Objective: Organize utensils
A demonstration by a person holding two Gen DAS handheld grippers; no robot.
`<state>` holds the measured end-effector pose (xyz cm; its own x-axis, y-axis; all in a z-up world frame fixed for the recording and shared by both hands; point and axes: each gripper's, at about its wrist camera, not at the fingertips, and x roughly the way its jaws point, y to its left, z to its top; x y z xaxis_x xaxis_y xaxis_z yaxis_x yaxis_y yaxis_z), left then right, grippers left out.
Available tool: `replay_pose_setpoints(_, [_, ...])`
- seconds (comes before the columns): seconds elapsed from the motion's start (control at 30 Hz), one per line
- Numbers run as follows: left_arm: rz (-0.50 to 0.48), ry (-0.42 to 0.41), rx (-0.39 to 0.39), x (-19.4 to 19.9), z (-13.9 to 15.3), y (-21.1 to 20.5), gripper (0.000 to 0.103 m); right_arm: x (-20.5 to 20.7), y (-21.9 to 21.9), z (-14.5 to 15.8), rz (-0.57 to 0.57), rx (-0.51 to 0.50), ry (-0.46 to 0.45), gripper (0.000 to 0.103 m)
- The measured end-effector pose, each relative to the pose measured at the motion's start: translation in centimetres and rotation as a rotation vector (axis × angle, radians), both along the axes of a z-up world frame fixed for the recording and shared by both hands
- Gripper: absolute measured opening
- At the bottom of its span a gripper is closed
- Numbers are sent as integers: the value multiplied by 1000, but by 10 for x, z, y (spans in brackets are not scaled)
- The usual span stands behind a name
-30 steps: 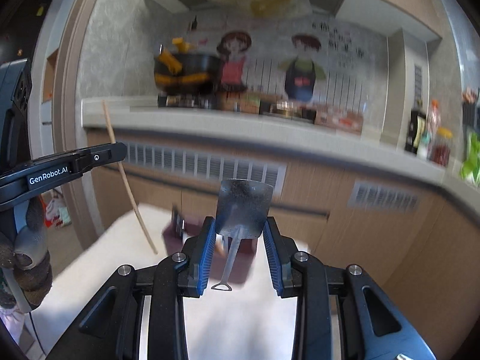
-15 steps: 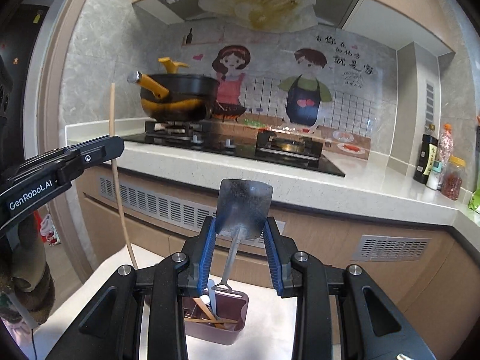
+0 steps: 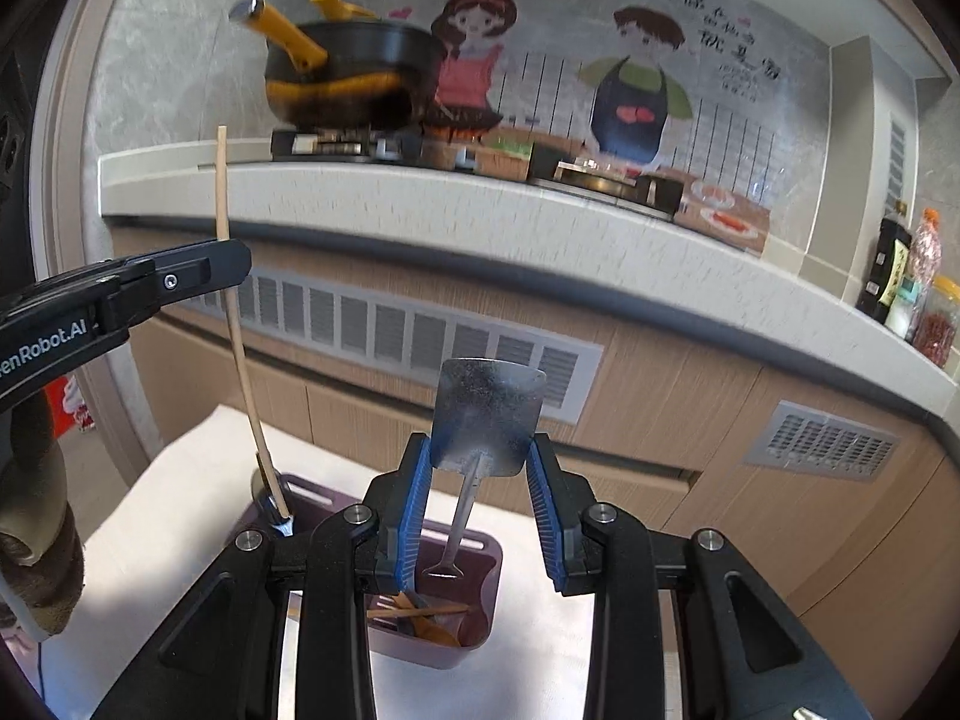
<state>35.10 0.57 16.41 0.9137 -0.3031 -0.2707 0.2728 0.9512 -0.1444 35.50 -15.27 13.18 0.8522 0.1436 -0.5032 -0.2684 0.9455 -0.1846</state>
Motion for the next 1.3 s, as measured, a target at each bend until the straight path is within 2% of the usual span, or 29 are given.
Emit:
replay_pose_setpoints(0.43, [-27, 189, -49, 18, -83, 3, 6, 20, 6, -58, -11, -32, 137, 30])
replay_pose_setpoints(0.67, [-27, 258, -44, 19, -104, 0, 7, 23, 9, -77, -11, -34, 180, 30])
replay_pose_setpoints(0.8, [-26, 291, -45, 17, -113, 0, 8, 26, 11, -92, 10, -28, 236, 31])
replay_pose_setpoints(0.87, [-18, 297, -39, 15, -114, 0, 13, 26, 12, -98, 22, -26, 257, 33])
replay_pose_setpoints(0.9, [-11, 302, -38, 13, -114, 1, 23, 26, 12, -101, 25, -26, 268, 35])
replay_pose_setpoints(0.93, [-1, 303, -41, 13, -114, 3, 31, 24, 12, -103, 20, -23, 276, 44])
replay_pose_setpoints(0.97, [11, 301, -45, 10, -114, 5, 33, 22, 10, -104, 14, -15, 282, 52])
replay_pose_setpoints(1.1, [34, 296, -59, -1, -111, 13, 37, 0, 3, -98, 18, 36, 259, 63])
replay_pose_setpoints(1.2, [55, 279, -66, -16, -107, 19, 52, -22, -3, -94, 10, 62, 237, 66])
replay_pose_setpoints(1.27, [77, 264, -71, -31, -104, 23, 60, -41, -7, -93, 2, 81, 226, 76])
replay_pose_setpoints(1.3, [91, 257, -72, -40, -103, 24, 66, -51, -9, -92, -5, 88, 213, 76])
